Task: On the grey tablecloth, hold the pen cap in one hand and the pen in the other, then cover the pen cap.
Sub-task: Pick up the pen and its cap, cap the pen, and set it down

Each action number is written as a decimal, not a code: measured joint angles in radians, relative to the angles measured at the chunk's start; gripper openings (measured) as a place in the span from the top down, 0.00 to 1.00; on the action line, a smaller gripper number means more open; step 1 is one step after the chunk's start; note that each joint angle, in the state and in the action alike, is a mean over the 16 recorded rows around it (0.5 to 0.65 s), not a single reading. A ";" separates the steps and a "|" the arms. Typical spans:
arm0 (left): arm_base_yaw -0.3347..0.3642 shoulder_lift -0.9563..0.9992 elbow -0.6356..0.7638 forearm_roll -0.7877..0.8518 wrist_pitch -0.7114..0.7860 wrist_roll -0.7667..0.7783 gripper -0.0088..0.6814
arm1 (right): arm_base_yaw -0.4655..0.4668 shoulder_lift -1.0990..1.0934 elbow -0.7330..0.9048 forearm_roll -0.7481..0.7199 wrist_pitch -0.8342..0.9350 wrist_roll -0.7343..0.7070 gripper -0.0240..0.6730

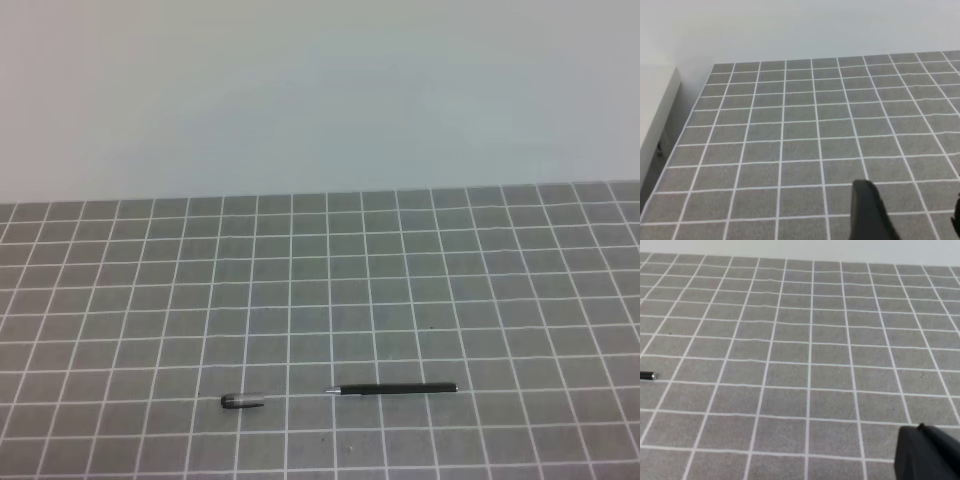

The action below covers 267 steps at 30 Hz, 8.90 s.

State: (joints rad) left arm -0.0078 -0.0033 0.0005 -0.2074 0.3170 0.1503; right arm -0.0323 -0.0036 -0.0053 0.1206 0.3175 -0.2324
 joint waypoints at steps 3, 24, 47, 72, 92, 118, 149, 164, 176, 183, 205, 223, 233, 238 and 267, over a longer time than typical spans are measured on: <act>0.000 0.000 0.000 0.000 0.000 0.000 0.49 | 0.000 0.000 0.000 0.000 0.000 0.000 0.96; 0.000 0.000 0.000 0.003 0.000 0.000 0.49 | 0.000 -0.001 0.002 0.000 0.000 0.000 0.96; 0.000 0.000 0.000 0.008 -0.294 0.023 0.49 | 0.000 0.000 0.003 -0.005 -0.025 0.000 0.96; 0.000 0.000 -0.001 0.012 -0.532 0.038 0.49 | 0.000 0.002 0.009 -0.008 -0.513 0.001 0.96; 0.000 0.000 -0.001 0.005 -0.564 -0.136 0.49 | 0.000 0.002 0.009 -0.008 -0.515 -0.015 0.96; 0.000 0.001 -0.042 0.028 -0.470 -0.252 0.98 | 0.000 0.002 0.009 -0.008 -0.455 -0.024 0.96; 0.000 0.075 -0.265 0.131 -0.166 -0.177 0.99 | 0.000 0.047 -0.203 0.102 -0.131 0.087 0.96; 0.000 0.552 -0.499 -0.076 0.147 -0.028 0.99 | 0.000 0.403 -0.536 0.119 0.102 -0.110 0.96; 0.000 0.984 -0.768 -0.367 0.461 0.465 0.99 | 0.000 0.603 -0.565 0.161 0.240 -0.246 0.96; -0.013 1.203 -0.891 -0.453 0.564 0.774 0.92 | 0.016 0.630 -0.543 0.206 0.243 -0.301 0.96; -0.299 1.603 -1.021 -0.420 0.466 1.296 0.37 | 0.048 0.632 -0.429 0.342 0.184 -0.420 0.96; -0.311 1.740 -1.021 -0.252 0.411 1.389 0.42 | 0.048 0.632 -0.429 0.363 0.203 -0.423 0.96; -0.311 1.770 -1.021 -0.261 0.387 1.389 0.43 | 0.048 0.632 -0.429 0.371 0.204 -0.423 0.96; -0.313 1.774 -1.021 -0.269 0.374 1.391 0.44 | 0.048 0.632 -0.429 0.374 0.204 -0.424 0.96; -0.386 1.809 -1.014 -0.175 0.302 1.345 0.65 | 0.048 0.632 -0.429 0.385 0.201 -0.426 0.96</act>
State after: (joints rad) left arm -0.3937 1.8059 -1.0138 -0.3820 0.6193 1.4952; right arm 0.0157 0.6281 -0.4341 0.5052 0.5186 -0.6583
